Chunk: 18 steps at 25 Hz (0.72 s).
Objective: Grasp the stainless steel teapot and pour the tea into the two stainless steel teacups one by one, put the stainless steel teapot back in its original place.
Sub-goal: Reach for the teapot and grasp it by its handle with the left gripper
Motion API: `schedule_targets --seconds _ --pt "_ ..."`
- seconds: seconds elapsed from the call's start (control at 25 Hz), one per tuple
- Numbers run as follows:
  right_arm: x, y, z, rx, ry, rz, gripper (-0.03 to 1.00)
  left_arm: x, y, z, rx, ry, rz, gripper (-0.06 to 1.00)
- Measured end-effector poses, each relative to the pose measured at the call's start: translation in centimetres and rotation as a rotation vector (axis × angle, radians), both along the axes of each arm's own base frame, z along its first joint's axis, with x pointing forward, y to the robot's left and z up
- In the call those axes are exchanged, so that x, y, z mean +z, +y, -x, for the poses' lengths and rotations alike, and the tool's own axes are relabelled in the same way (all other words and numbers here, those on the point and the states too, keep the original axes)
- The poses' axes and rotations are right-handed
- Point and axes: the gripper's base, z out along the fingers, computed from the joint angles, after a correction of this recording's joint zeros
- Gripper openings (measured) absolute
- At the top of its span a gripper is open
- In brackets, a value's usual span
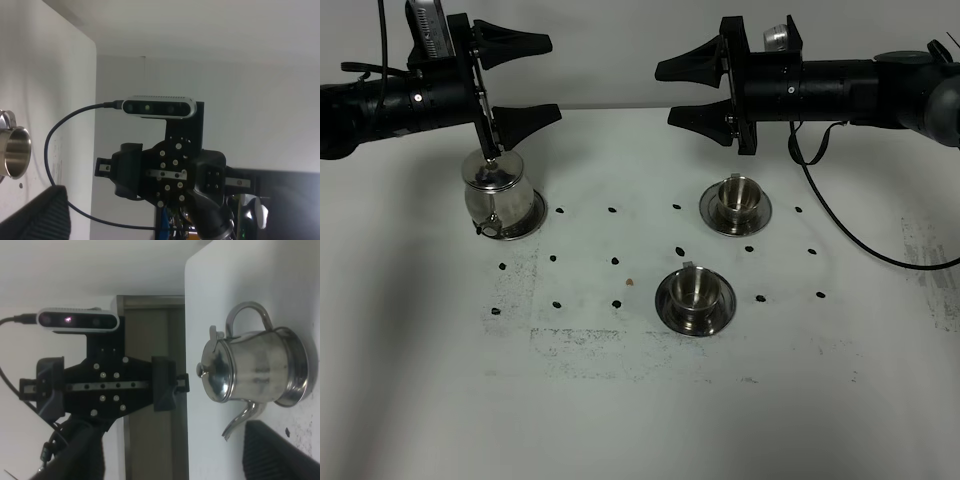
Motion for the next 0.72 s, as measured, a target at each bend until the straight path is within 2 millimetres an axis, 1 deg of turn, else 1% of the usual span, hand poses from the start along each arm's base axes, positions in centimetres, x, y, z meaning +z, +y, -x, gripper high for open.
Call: schedule_targets --seconds 0.44,0.56,0.72 --pt "0.0 0.0 0.0 0.004 -0.018 0.004 0.57 0.0 0.0 0.0 0.000 0.000 0.000 0.76" --pt "0.0 -0.4 -0.1 0.005 -0.050 0.011 0.57 0.0 0.0 0.0 0.000 -0.004 -0.001 0.76" --pt "0.1 -1.8 -0.3 0.012 -0.098 0.011 0.57 0.0 0.1 0.0 -0.001 -0.018 -0.009 0.76"
